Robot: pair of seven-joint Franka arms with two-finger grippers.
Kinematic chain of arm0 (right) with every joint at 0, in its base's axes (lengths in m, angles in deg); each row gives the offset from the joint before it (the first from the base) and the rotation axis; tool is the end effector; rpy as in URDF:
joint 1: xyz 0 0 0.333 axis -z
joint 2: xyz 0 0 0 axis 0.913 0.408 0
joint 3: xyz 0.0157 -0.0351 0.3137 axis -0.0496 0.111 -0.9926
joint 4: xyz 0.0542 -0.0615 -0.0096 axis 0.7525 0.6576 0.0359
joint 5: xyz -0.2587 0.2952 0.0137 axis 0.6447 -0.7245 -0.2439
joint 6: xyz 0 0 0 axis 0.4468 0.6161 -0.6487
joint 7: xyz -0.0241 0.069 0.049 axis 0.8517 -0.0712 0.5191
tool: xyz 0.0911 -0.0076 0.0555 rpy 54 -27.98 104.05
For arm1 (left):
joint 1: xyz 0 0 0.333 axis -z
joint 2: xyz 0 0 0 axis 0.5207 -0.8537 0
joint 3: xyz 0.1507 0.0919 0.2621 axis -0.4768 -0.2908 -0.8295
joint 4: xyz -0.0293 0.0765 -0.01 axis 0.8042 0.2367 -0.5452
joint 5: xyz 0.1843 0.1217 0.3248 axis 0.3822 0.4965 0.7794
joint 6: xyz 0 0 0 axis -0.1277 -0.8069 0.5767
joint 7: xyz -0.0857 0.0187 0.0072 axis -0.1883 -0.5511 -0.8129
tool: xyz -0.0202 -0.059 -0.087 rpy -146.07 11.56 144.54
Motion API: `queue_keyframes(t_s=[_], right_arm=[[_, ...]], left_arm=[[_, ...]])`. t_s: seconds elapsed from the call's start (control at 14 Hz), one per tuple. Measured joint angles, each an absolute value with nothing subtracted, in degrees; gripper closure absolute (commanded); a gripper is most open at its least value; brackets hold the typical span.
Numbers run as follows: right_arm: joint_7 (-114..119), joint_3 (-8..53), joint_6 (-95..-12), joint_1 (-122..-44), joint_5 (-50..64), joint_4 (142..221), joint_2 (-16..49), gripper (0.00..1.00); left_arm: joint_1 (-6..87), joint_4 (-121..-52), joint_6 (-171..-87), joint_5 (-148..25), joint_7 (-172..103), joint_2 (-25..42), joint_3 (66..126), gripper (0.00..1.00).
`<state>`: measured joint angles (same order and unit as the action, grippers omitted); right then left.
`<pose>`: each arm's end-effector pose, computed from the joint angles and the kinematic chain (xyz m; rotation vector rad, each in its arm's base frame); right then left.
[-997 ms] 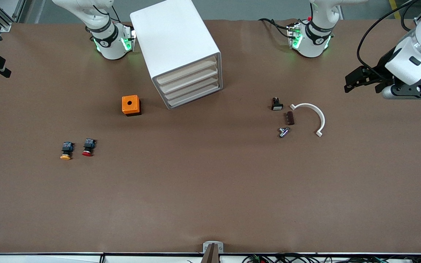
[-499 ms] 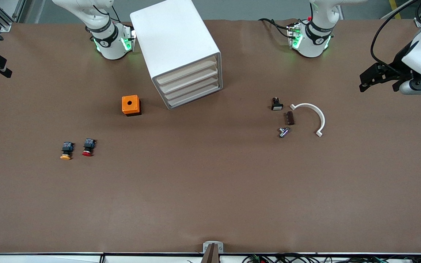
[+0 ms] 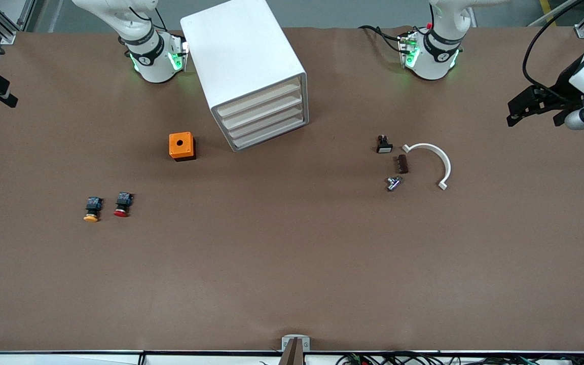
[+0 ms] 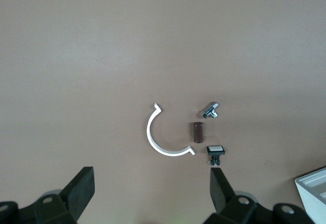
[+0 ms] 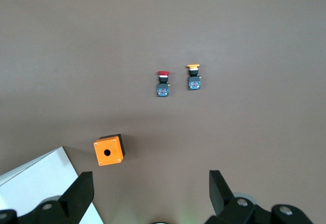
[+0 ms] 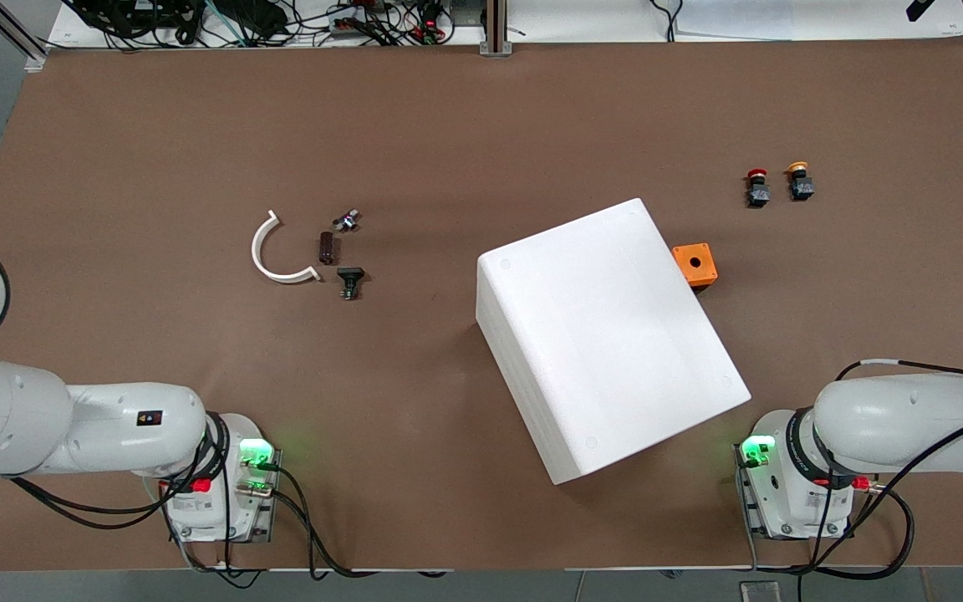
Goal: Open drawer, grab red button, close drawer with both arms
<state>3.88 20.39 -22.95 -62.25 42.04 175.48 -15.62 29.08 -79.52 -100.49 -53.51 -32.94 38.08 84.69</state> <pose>0.4934 -0.0579 0.6717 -3.0968 0.0861 -0.0155 0.5277 -0.0496 0.6381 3.1338 -0.0041 -0.0001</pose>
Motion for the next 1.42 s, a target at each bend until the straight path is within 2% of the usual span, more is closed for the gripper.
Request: queue_keyframes(t_s=[1.42], right_arm=[[3.16, 20.26, -22.82, -62.93, 43.08, 175.48, -15.62, 0.00]], left_arm=[[29.10, -77.71, -100.40, -53.51, -32.99, 38.03, 85.12, 0.00]])
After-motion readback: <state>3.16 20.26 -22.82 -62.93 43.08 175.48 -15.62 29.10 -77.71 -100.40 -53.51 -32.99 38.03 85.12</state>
